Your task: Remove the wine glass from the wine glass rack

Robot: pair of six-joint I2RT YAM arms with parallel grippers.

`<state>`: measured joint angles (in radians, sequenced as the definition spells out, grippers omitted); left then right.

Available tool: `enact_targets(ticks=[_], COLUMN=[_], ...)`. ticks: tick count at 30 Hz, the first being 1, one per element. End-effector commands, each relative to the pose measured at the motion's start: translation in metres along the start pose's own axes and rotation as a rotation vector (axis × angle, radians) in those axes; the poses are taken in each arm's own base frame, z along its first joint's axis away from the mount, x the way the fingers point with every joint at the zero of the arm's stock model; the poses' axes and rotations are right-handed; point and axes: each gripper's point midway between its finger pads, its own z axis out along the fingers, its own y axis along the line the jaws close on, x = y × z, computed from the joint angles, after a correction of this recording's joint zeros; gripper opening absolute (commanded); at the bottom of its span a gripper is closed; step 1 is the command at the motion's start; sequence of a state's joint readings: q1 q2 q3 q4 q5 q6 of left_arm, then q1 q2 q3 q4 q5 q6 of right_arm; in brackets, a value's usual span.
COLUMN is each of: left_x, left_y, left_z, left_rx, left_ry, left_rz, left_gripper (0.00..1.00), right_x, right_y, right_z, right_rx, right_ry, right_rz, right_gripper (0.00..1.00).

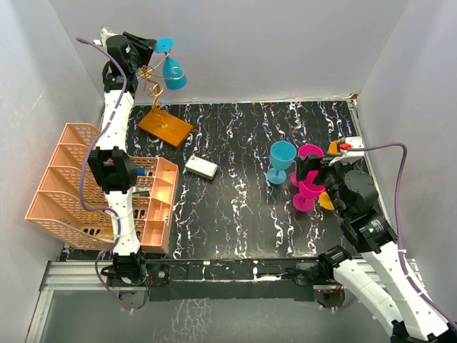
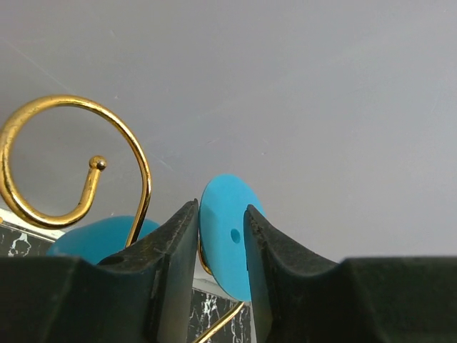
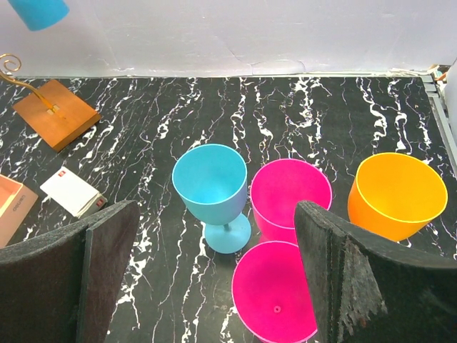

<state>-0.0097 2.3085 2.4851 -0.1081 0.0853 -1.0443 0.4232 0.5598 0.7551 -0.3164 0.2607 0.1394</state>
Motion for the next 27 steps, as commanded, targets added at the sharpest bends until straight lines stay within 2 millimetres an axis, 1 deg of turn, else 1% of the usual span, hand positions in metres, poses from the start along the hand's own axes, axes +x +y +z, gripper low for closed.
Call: enact_targets(ticks=[1, 5, 7, 10, 15, 18, 22, 27], left_x=[-0.006, -0.005, -0.003, -0.003, -0.009, -0.014, -0.019, -0.026], left_y=[-0.034, -0.030, -0.028, -0.028, -0.031, -0.035, -0.040, -0.047], left_z=[-0.024, -0.023, -0.022, -0.021, -0.023, -0.025, -0.026, -0.030], left_rx=[0.031, 0.020, 0.018, 0.021, 0.022, 0.030, 0.045, 0.058], left_ry=[0.002, 0.003, 0.006, 0.007, -0.016, -0.032, -0.051, -0.067], left_rz=[0.016, 0.019, 0.016, 0.013, 0.026, 0.034, 0.043, 0.048], left_gripper=[0.29, 0.27, 0.25, 0.17, 0.11, 0.04, 0.00, 0.00], right_x=[-0.015, -0.014, -0.015, -0.013, -0.013, -0.013, -0.013, -0.013], right_y=[-0.001, -0.001, -0.001, -0.001, 0.000, 0.000, 0.000, 0.000], right_z=[-0.001, -0.001, -0.001, -0.001, 0.000, 0.001, 0.000, 0.001], right_rx=[0.005, 0.004, 0.007, 0.006, 0.003, 0.000, 0.002, 0.004], right_ry=[-0.062, -0.062, -0.064, -0.059, -0.058, -0.057, -0.055, -0.055], right_rz=[0.010, 0.011, 0.010, 0.010, 0.009, 0.009, 0.010, 0.010], right_gripper=[0.99, 0.99, 0.99, 0.99, 0.99, 0.99, 0.99, 0.99])
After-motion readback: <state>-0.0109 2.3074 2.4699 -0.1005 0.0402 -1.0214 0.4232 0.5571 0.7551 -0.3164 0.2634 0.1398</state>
